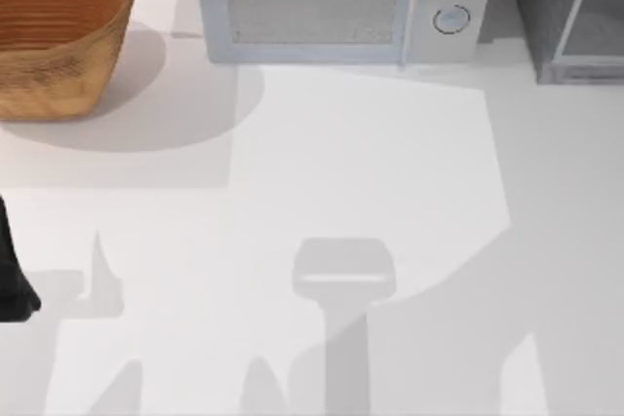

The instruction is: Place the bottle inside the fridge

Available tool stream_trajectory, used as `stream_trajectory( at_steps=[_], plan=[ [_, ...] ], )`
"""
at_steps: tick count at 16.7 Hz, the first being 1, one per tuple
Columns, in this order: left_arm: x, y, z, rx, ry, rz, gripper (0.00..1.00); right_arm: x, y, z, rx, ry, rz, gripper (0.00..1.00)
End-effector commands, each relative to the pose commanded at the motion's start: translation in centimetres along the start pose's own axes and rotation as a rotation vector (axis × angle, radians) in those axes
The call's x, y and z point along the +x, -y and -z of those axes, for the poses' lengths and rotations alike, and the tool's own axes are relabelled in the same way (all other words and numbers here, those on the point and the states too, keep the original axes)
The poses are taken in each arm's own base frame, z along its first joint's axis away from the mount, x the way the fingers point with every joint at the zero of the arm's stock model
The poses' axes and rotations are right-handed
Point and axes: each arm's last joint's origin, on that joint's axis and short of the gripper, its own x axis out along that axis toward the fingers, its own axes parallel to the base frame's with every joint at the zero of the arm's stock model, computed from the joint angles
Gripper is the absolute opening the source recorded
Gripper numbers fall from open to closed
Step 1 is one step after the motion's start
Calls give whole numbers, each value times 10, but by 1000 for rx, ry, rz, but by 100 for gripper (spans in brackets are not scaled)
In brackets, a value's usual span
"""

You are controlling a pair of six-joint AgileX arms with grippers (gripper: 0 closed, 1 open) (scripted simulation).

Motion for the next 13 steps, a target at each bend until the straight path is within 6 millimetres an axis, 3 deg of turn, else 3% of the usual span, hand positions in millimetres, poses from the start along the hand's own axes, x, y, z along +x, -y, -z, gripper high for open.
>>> stream_trajectory(
  at_steps=[7,13],
  plan=[
    [0,0,0,0,0,0,100,0,0,0,0,0,0,98],
    [0,0,0,0,0,0,100,0,0,0,0,0,0,100]
  ],
)
